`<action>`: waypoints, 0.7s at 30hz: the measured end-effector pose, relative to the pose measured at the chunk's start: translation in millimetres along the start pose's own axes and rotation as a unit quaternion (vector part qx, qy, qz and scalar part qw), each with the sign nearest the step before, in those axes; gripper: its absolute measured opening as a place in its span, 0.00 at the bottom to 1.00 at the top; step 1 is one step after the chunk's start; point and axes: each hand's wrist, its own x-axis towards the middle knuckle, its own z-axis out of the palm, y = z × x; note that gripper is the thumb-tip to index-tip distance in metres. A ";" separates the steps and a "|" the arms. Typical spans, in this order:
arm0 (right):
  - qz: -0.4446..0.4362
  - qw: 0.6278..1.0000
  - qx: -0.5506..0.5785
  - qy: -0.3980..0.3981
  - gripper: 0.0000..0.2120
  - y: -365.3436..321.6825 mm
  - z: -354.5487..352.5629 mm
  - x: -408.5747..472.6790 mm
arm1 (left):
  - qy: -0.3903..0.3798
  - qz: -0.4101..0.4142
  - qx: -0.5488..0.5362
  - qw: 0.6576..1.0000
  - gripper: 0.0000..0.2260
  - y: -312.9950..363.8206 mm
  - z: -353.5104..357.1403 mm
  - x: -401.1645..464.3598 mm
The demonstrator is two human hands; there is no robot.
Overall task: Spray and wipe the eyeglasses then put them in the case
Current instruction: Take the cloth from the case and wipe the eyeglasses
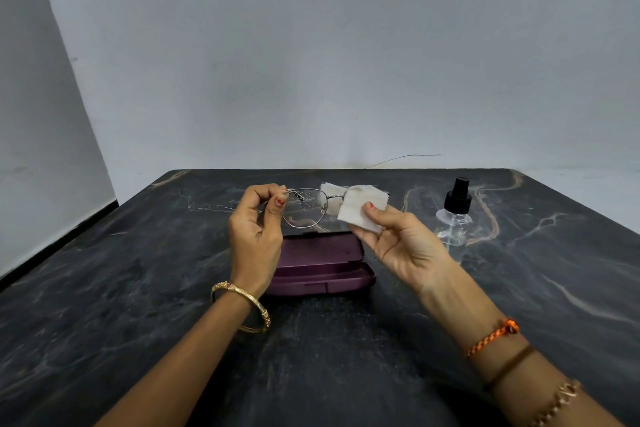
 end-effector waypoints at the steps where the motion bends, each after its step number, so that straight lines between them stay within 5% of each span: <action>1: 0.010 0.999 -0.031 -0.008 0.08 0.2 -0.7 -0.1 | 0.000 0.001 0.001 1.000 0.09 -0.4 -0.4 0.6; 5: 0.049 0.988 -0.144 -0.028 0.10 -0.8 -4.5 -0.8 | 0.002 0.006 0.002 1.000 0.08 -2.6 -1.0 1.1; 13: 0.021 0.993 -0.117 0.001 0.12 -4.3 -7.0 2.5 | 0.003 0.006 -0.001 1.000 0.07 -4.7 -0.9 0.0; 21: 0.006 0.979 -0.204 0.003 0.12 -10.0 -10.5 2.1 | -0.003 0.016 0.005 1.000 0.06 -5.4 -1.2 1.0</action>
